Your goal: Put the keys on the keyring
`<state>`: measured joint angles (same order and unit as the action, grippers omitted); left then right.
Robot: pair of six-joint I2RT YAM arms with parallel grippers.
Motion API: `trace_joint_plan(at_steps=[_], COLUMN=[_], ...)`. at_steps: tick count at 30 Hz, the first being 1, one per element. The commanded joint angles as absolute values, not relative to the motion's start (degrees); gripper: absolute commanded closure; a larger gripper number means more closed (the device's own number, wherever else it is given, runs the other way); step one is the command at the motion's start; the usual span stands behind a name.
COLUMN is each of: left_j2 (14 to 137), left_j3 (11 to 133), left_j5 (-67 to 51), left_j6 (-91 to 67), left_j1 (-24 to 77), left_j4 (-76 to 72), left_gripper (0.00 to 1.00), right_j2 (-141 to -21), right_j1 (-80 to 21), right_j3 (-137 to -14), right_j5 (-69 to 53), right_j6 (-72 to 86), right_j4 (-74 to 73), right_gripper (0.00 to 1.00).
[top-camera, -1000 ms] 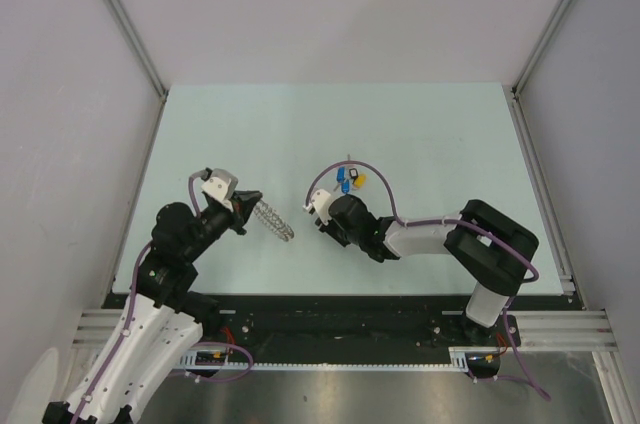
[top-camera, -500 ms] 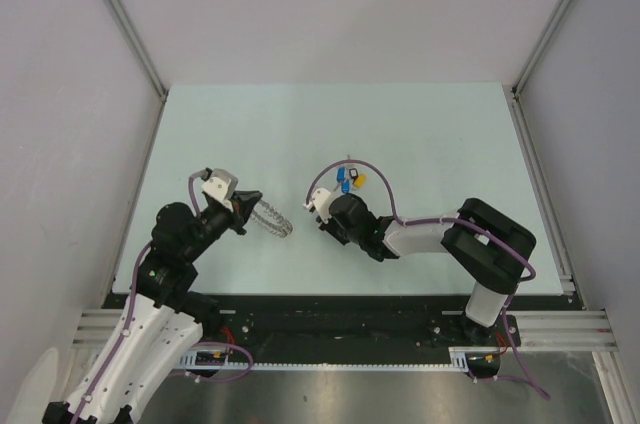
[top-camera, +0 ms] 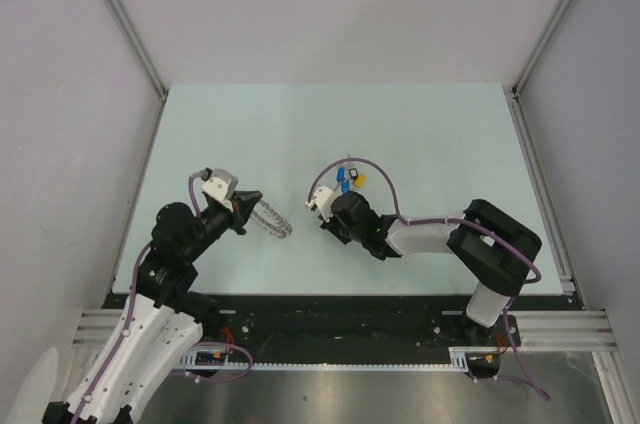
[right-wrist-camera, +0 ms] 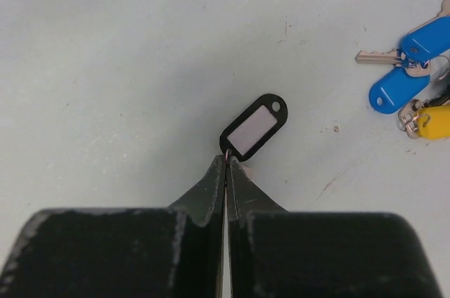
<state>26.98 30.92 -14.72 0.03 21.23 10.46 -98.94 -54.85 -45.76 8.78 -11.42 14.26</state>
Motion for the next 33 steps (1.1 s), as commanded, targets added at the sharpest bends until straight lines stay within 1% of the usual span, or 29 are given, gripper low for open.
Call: trace_joint_plan(at_steps=[1,3,11,14,18,21,26,29,33], left_j2=[26.5,26.6,27.0,27.6,28.6,29.5,31.6,33.8,38.3], left_j3=[31.8,31.8,31.8,31.8,32.0,32.0,32.0,32.0,33.7], left_j5=[-15.6,-16.3,-20.1,-23.2,-27.3,-31.4,-39.3,-46.2,-53.6], left_j6=[0.7,0.8,1.5,1.9,2.6,3.0,4.0,4.7,8.4], left_j1=[20.7,20.7,20.7,20.7,20.7,20.7,20.7,20.7,20.7], left_j4=[7.7,7.6,6.9,6.5,6.1,5.5,3.2,0.2,0.3], left_gripper=[0.98,0.99,0.99,0.99,1.0,1.0,1.0,0.99,1.0], right_j2=[-92.4,-90.3,-78.2,-73.9,-70.8,-69.6,-67.4,-65.6,-63.7], right_j1=[-54.0,-53.1,-48.3,-45.8,-43.0,-41.6,-41.2,-41.2,-41.3], right_j3=[-45.2,-45.3,-45.2,-45.3,-45.3,-45.2,-45.3,-45.5,-46.4], right_j5=[4.7,3.0,-10.8,-17.6,-30.5,-36.3,-39.3,-38.8,-37.1], right_j6=[-9.9,-9.7,-9.0,-8.5,-8.9,-9.0,-8.8,-8.8,-9.6], right_j4=[12.1,10.4,3.0,0.9,-2.2,-2.8,-2.7,-3.8,-6.3], right_gripper=[1.0,1.0,1.0,1.0,1.0,1.0,1.0,1.0,1.0])
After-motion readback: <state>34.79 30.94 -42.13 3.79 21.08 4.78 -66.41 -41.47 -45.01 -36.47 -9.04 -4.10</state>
